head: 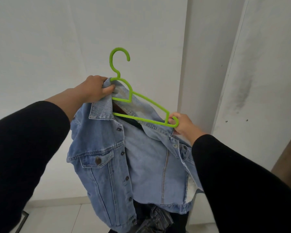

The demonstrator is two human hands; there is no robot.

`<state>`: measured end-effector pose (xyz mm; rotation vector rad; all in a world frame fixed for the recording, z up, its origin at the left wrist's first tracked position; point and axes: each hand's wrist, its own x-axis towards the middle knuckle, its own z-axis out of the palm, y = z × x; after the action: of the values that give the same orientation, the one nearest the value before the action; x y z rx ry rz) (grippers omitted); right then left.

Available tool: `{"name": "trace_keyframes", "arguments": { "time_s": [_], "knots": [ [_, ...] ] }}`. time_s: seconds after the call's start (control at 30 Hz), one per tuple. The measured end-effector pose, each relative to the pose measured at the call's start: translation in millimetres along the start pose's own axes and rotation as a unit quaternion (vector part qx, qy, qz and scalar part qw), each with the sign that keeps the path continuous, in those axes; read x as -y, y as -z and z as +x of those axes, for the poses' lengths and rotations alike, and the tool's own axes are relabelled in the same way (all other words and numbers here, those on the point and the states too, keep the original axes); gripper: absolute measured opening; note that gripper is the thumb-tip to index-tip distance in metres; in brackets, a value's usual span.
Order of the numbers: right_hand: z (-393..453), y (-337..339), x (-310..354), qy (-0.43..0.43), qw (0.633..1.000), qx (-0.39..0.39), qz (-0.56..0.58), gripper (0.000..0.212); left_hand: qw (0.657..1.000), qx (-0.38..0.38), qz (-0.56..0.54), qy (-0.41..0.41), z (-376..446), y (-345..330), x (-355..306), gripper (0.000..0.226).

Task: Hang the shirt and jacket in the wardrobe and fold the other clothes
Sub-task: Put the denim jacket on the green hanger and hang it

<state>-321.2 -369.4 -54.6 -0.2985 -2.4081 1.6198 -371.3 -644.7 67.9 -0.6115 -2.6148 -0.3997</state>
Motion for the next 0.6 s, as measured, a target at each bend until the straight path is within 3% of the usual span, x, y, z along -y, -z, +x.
{"name": "trace_keyframes", "arguments": {
  "time_s": [0.1, 0.27, 0.37, 0.47, 0.5, 0.6],
  "knots": [
    [-10.5, -0.7, -1.1, -0.037, 0.996, 0.073, 0.029, 0.005, 0.999, -0.026, -0.021, 0.021, 2.2, -1.0, -3.0, 0.033],
    [-21.4, -2.0, -4.4, -0.033, 0.987, 0.147, -0.060, 0.046, 0.999, -0.039, -0.033, 0.017, 4.4, -1.0, -8.9, 0.032],
    [-21.6, -8.1, -6.4, 0.018, 0.973, 0.121, -0.197, 0.035, 0.999, -0.028, -0.036, 0.012, 5.1, -0.3, -6.8, 0.029],
    [-19.3, -4.3, -6.0, 0.036, 0.984, 0.064, -0.165, 0.011, 1.000, 0.003, -0.023, 0.003, 0.8, 0.8, 2.2, 0.026],
    [-17.3, -0.6, -3.6, 0.037, 0.985, 0.053, -0.163, 0.012, 1.000, 0.015, -0.019, 0.002, -1.8, 0.6, 6.6, 0.029],
    [-11.2, 13.2, 7.9, 0.041, 0.982, 0.025, -0.184, 0.047, 0.999, 0.041, -0.010, -0.005, -9.9, -4.6, 17.9, 0.033]
  ]
}}
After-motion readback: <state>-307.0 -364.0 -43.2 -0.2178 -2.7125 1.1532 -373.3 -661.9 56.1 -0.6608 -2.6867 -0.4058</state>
